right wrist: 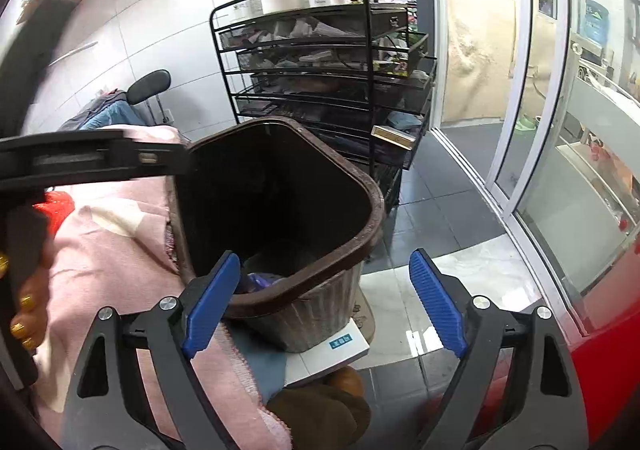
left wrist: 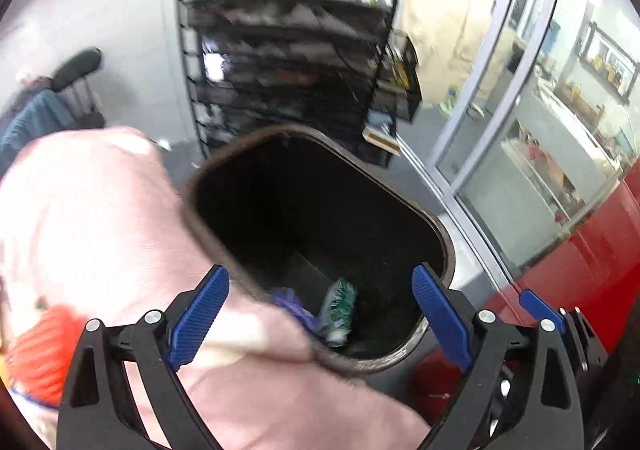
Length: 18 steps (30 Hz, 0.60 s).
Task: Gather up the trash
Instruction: 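Move the green carton over the bin and open the left tool, then grasp the crumpled white tissue with the left tool while the right tool grasps the orange net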
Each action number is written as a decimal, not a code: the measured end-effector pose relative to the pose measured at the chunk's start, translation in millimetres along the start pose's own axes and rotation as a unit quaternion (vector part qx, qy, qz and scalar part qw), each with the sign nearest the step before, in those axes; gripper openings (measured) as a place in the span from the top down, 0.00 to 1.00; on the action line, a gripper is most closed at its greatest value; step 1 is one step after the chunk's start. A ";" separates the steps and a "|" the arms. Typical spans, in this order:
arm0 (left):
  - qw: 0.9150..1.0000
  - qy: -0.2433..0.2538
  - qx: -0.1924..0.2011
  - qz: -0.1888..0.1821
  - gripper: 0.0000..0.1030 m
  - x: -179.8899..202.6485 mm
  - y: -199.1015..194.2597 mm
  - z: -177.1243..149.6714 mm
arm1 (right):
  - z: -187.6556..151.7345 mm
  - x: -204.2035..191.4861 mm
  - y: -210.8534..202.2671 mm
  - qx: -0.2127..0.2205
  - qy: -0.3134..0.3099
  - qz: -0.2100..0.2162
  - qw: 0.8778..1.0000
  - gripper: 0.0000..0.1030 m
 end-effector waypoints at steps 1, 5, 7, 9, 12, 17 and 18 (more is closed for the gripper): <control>1.000 -0.002 0.016 0.006 0.09 -3.0 -13.6 -1.4 | 0.4 -2.7 -1.2 0.002 -0.002 0.001 1.000 0.16; 0.997 -0.016 0.076 0.025 0.06 -23.4 -71.7 -14.0 | 2.6 -16.9 -5.8 0.006 -0.011 0.018 1.000 0.16; 0.994 -0.018 0.100 0.044 0.05 -33.2 -96.2 -23.2 | 4.3 -29.2 -10.7 0.013 -0.021 0.031 0.999 0.16; 0.989 -0.029 0.123 0.076 0.05 -48.9 -121.1 -36.6 | 5.0 -41.6 -16.6 0.018 -0.029 0.047 0.998 0.16; 0.982 -0.058 0.148 0.106 0.05 -70.1 -150.4 -59.7 | 7.1 -65.8 -28.3 0.026 -0.043 0.079 0.996 0.16; 0.958 -0.117 0.185 0.183 0.05 -112.0 -196.5 -105.4 | 6.6 -111.5 -49.1 0.036 -0.077 0.130 0.988 0.16; 0.953 -0.134 0.190 0.196 0.05 -121.2 -204.4 -116.1 | 6.7 -120.6 -52.6 0.036 -0.084 0.143 0.986 0.16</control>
Point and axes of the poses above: each gripper's, at about its wrist camera, not at the fingertips, and y roughly the way its jaws point, x to its right, z to its top, the point moved 8 cm from there along y, roughly the way its jaws point, and after that the axes turned 9 degrees about -z, right-handed, at the moved point
